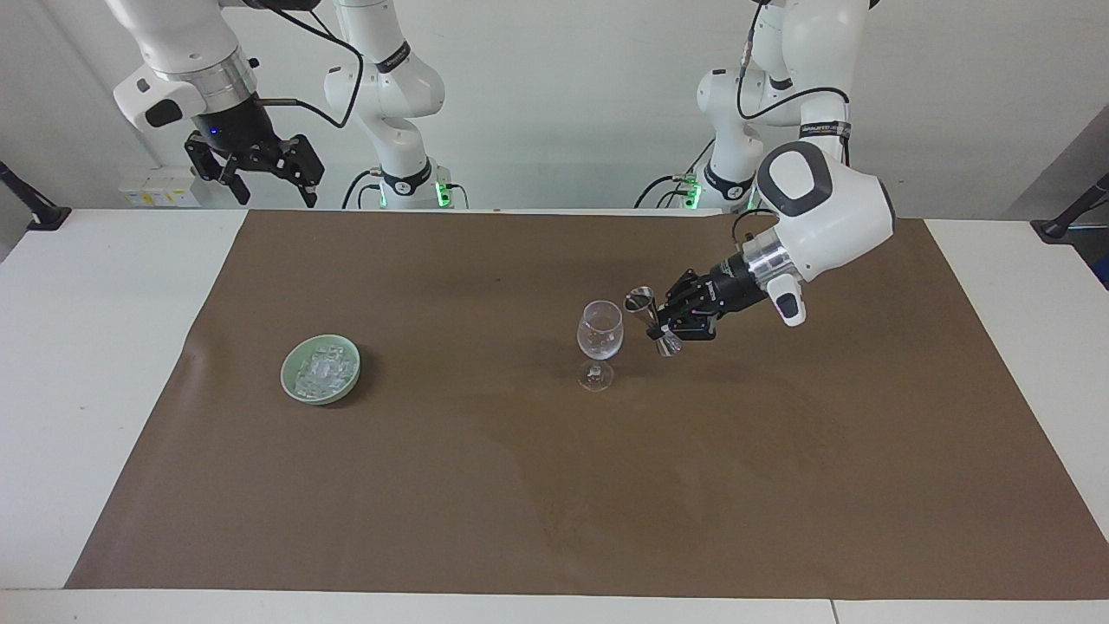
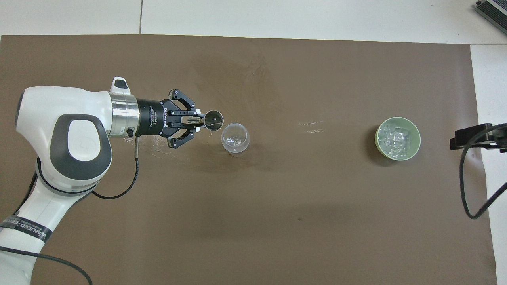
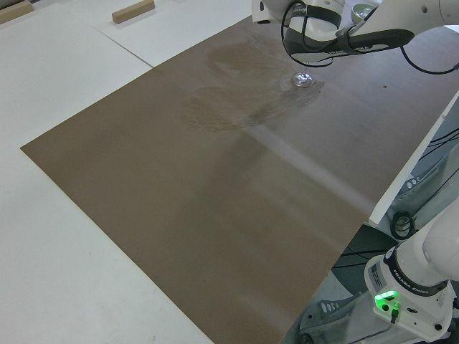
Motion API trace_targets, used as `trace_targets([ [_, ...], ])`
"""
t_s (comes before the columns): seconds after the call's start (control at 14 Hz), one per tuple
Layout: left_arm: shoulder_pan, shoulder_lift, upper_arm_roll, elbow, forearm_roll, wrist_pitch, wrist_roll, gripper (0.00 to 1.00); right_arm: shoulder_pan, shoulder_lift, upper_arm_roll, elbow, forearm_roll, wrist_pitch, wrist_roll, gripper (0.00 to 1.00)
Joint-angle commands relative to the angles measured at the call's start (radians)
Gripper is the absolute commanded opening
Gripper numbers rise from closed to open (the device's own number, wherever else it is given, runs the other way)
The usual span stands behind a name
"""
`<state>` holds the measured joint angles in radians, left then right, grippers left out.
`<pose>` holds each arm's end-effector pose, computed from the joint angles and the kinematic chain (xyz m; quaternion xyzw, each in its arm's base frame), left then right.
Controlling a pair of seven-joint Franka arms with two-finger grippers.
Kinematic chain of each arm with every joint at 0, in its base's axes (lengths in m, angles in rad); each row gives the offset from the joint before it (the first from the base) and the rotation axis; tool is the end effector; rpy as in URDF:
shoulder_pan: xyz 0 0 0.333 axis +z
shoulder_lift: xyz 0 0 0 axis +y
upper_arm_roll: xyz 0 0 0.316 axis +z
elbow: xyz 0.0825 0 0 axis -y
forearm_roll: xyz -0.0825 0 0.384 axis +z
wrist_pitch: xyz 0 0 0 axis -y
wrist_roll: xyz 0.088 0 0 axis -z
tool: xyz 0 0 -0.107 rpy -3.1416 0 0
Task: Pour wine and add ice with both arms
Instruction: 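Move the held jigger over the clear plastic cup with the left gripper, then tilt the jigger with the left gripper to pour into the clear cup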
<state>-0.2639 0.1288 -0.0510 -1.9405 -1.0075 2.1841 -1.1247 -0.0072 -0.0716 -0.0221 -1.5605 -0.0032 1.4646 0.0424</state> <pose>0.5678 -0.2167 0.4438 0.7019 0.5783 -0.2349 0.3432 0.5208 -0.0161 0.6586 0.9993 -0.0360 -0.0122 0.0009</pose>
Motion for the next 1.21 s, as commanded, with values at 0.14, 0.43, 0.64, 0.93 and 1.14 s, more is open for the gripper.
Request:
trace_targets([
  [0.14, -0.037, -0.035, 0.017, -0.031, 0.067, 0.063, -0.055, 0.0, -0.005, -0.019, 0.005, -0.021, -0.001, 0.007, -0.004, 1.0],
  [0.43, -0.066, -0.041, 0.017, -0.021, 0.183, 0.069, -0.125, 0.0, -0.005, -0.017, 0.005, -0.021, -0.001, 0.007, -0.006, 1.0],
  [0.64, -0.086, -0.044, 0.017, -0.02, 0.24, 0.089, -0.17, 0.0, -0.005, -0.017, 0.005, -0.021, -0.001, 0.007, -0.006, 1.0],
  [0.93, -0.101, -0.051, 0.016, 0.0, 0.345, 0.089, -0.246, 0.0, -0.005, -0.017, 0.005, -0.021, -0.001, 0.007, -0.006, 1.0],
  [1.14, -0.13, -0.051, 0.016, 0.011, 0.444, 0.089, -0.285, 0.0, -0.005, -0.017, 0.005, -0.021, -0.001, 0.007, -0.004, 1.0],
])
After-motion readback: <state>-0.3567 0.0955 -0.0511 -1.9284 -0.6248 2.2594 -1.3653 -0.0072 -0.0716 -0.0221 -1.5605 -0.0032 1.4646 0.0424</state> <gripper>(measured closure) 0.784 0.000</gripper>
